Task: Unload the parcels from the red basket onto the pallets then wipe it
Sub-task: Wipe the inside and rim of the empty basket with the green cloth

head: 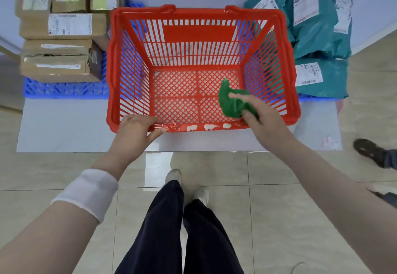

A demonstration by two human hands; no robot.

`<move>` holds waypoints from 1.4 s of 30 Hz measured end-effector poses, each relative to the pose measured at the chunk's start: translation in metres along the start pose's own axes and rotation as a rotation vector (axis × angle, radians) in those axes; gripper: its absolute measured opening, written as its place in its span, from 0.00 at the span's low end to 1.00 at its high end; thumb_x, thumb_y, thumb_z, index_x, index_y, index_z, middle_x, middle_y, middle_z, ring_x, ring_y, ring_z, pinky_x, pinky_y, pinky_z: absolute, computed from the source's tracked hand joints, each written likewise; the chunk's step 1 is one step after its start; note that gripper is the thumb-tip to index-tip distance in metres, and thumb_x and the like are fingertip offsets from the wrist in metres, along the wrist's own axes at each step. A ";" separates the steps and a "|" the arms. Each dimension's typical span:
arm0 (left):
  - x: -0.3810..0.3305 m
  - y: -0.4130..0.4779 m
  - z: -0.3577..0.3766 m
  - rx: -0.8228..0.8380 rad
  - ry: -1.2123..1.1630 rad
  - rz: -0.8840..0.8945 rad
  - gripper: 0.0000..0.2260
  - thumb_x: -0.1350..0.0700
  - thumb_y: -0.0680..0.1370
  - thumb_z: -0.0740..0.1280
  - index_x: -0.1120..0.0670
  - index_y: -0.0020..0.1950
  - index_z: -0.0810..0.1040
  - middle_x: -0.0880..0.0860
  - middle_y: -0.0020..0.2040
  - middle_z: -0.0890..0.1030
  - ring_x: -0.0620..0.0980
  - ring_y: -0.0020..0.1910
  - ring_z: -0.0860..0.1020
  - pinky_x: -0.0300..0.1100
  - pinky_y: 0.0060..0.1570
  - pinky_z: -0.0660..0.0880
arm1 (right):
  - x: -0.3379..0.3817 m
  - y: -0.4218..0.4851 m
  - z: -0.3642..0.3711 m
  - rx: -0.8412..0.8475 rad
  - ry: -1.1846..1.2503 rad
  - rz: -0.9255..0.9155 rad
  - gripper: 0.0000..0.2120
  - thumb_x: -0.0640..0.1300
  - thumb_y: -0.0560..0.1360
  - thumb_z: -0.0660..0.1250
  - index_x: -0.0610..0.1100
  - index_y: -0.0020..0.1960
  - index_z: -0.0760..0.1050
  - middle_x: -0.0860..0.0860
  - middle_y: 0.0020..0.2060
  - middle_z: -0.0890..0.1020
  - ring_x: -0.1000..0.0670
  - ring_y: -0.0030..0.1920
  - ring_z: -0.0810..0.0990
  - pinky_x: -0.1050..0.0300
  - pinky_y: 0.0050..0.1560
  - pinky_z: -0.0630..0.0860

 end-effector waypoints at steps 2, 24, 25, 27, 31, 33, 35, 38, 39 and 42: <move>0.001 0.001 0.000 -0.027 0.031 0.002 0.18 0.41 0.73 0.63 0.52 0.53 0.82 0.52 0.48 0.84 0.54 0.49 0.80 0.46 0.56 0.62 | -0.015 -0.013 0.043 0.221 -0.382 -0.146 0.23 0.52 0.74 0.54 0.48 0.67 0.71 0.51 0.66 0.73 0.48 0.68 0.69 0.49 0.69 0.61; -0.003 0.000 -0.005 -0.227 0.050 0.071 0.19 0.42 0.72 0.61 0.52 0.51 0.82 0.51 0.48 0.84 0.53 0.50 0.78 0.38 0.53 0.53 | 0.001 0.014 0.078 0.039 -0.873 -0.538 0.31 0.68 0.71 0.53 0.40 0.42 0.76 0.47 0.30 0.79 0.45 0.28 0.77 0.59 0.25 0.67; -0.004 0.000 -0.006 -0.239 0.056 0.075 0.19 0.42 0.72 0.61 0.53 0.51 0.82 0.51 0.48 0.84 0.53 0.50 0.78 0.39 0.54 0.54 | 0.002 0.014 0.077 0.009 -0.864 -0.567 0.30 0.67 0.72 0.52 0.40 0.41 0.76 0.47 0.30 0.78 0.45 0.27 0.77 0.59 0.24 0.67; -0.004 0.000 -0.008 -0.253 0.064 0.074 0.18 0.43 0.72 0.63 0.54 0.51 0.82 0.52 0.48 0.84 0.54 0.50 0.79 0.40 0.54 0.54 | 0.002 0.017 0.074 -0.029 -0.845 -0.555 0.29 0.63 0.77 0.49 0.40 0.38 0.75 0.47 0.28 0.77 0.45 0.27 0.76 0.58 0.24 0.67; -0.006 0.000 -0.009 -0.254 0.061 0.072 0.14 0.47 0.73 0.66 0.55 0.51 0.82 0.54 0.49 0.84 0.55 0.51 0.79 0.42 0.56 0.54 | -0.005 0.032 0.065 -0.099 -0.764 -0.325 0.27 0.61 0.78 0.49 0.43 0.33 0.72 0.47 0.28 0.76 0.44 0.29 0.77 0.58 0.26 0.61; -0.006 0.000 -0.009 -0.244 0.059 0.062 0.15 0.46 0.73 0.65 0.54 0.52 0.82 0.53 0.50 0.84 0.55 0.51 0.78 0.41 0.55 0.54 | -0.018 0.041 0.063 -0.055 -0.740 -0.116 0.26 0.62 0.77 0.50 0.44 0.34 0.70 0.47 0.30 0.73 0.42 0.35 0.77 0.58 0.29 0.59; -0.006 0.000 -0.010 -0.238 0.051 0.057 0.15 0.46 0.73 0.65 0.54 0.52 0.82 0.53 0.50 0.84 0.54 0.52 0.78 0.41 0.56 0.54 | -0.027 0.045 0.057 -0.038 -0.731 -0.003 0.26 0.61 0.77 0.52 0.41 0.39 0.74 0.45 0.34 0.75 0.41 0.41 0.77 0.55 0.34 0.63; -0.005 0.001 -0.009 -0.218 0.045 0.052 0.15 0.46 0.73 0.65 0.54 0.53 0.82 0.53 0.51 0.83 0.54 0.53 0.78 0.41 0.58 0.54 | -0.032 0.042 0.041 0.012 -0.331 0.124 0.21 0.57 0.79 0.54 0.44 0.45 0.78 0.44 0.39 0.79 0.43 0.45 0.75 0.53 0.43 0.68; -0.005 0.001 -0.009 -0.217 0.044 0.053 0.15 0.46 0.73 0.65 0.54 0.53 0.82 0.53 0.51 0.84 0.54 0.53 0.78 0.41 0.58 0.54 | -0.028 0.039 0.036 0.015 -0.199 0.115 0.19 0.55 0.79 0.55 0.44 0.43 0.77 0.46 0.37 0.77 0.45 0.43 0.74 0.54 0.43 0.67; -0.005 0.001 -0.009 -0.232 0.051 0.066 0.17 0.44 0.73 0.64 0.54 0.52 0.82 0.53 0.49 0.84 0.54 0.52 0.78 0.42 0.57 0.55 | -0.010 0.028 0.045 0.093 -0.229 -0.040 0.20 0.60 0.76 0.53 0.47 0.49 0.77 0.51 0.40 0.78 0.48 0.44 0.75 0.55 0.44 0.68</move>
Point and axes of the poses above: each hand's wrist, its own y-axis towards the middle knuckle, its own z-axis out of the palm, x = y × z, the point moved 10 cm from there along y, towards the middle knuckle
